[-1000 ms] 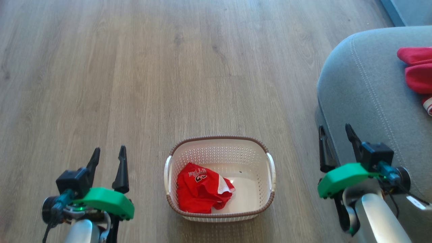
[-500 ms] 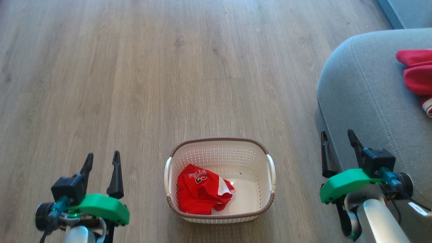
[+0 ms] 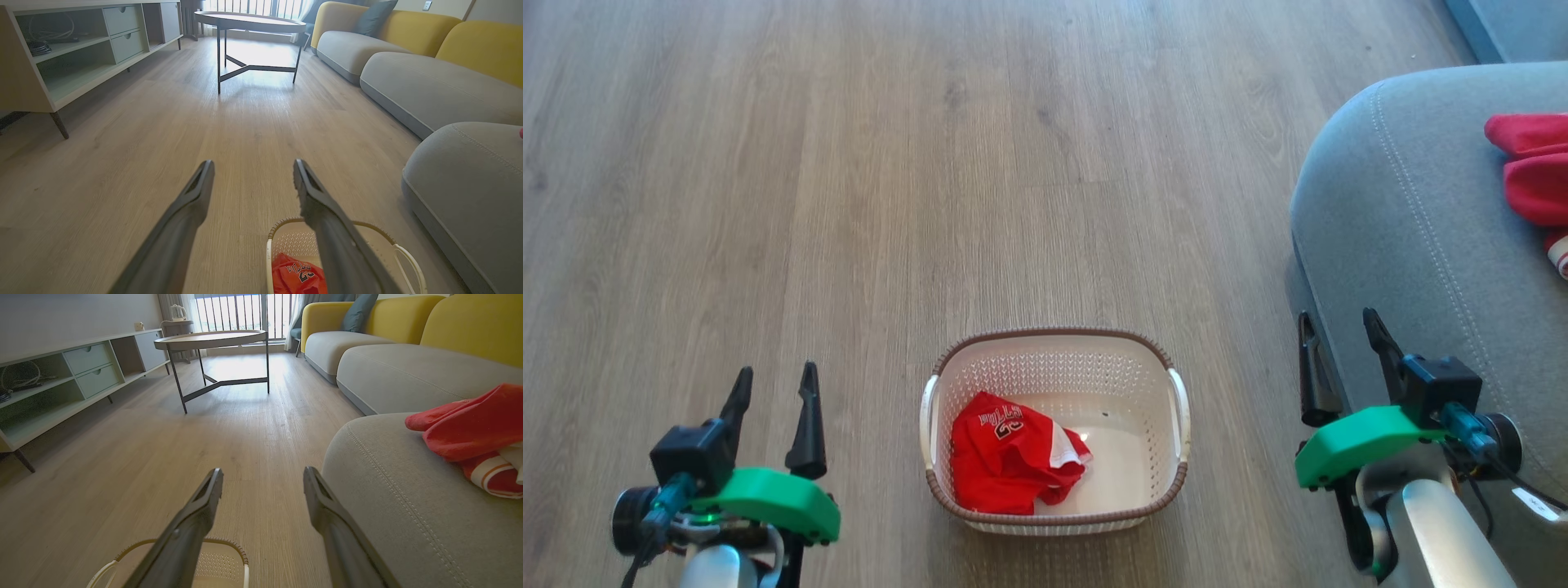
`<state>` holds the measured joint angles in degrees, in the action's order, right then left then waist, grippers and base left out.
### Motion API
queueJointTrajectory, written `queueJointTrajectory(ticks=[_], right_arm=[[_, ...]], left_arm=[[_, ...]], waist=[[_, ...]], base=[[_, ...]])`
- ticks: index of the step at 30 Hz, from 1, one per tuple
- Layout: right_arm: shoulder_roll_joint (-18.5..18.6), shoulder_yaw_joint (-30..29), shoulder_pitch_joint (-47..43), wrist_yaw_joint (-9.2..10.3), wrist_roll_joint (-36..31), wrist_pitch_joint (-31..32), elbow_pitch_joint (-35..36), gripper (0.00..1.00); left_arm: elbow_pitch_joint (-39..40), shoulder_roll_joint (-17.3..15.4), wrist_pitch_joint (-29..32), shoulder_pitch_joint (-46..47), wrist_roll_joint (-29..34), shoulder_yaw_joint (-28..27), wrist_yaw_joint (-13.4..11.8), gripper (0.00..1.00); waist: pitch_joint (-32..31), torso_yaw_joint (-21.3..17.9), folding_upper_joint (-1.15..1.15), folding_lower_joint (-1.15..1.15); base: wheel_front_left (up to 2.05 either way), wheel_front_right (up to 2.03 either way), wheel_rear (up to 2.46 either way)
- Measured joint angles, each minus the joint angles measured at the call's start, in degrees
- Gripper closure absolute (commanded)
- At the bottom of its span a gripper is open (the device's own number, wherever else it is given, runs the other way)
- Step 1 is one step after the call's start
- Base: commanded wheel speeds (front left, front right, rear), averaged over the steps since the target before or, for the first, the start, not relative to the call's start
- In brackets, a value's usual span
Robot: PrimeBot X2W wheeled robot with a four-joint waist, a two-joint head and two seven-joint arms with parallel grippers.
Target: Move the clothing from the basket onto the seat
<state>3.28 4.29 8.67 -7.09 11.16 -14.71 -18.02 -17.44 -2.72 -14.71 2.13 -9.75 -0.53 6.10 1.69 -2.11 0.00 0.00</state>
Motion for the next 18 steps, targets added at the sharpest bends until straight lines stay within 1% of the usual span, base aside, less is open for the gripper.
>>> queueJointTrajectory(ticks=[7, 9, 13, 18], right_arm=[[0.0, 0.1, 0.1, 0.00, 0.0, 0.0, 1.3, 0.00], [0.0, 0.0, 0.2, 0.00, 0.2, 0.0, 2.0, 0.00], [0.0, 0.1, 1.2, 0.00, 0.5, 0.0, 3.7, 0.00], [0.0, 0.1, 5.0, 0.00, 0.5, 0.0, 6.0, 0.00]], left_arm=[[-0.4, 0.0, 0.0, 0.1, -0.8, 2.1, 0.0, 0.00], [-0.7, 0.0, 0.0, 0.2, -0.9, 2.7, 0.5, 0.00], [-2.1, 0.0, 0.0, 1.5, -0.9, 4.4, 1.0, 0.00], [-3.5, 0.0, 0.0, 5.6, -0.8, 7.1, 1.0, 0.00]], waist=[[1.9, -0.1, 0.00, 0.00], [3.0, -0.1, 0.00, 0.00], [6.1, -0.3, 0.00, 0.00], [11.0, -0.5, 0.00, 0.00]], base=[[0.00, 0.00, 0.00], [0.00, 0.00, 0.00], [0.00, 0.00, 0.00], [0.00, 0.00, 0.00]])
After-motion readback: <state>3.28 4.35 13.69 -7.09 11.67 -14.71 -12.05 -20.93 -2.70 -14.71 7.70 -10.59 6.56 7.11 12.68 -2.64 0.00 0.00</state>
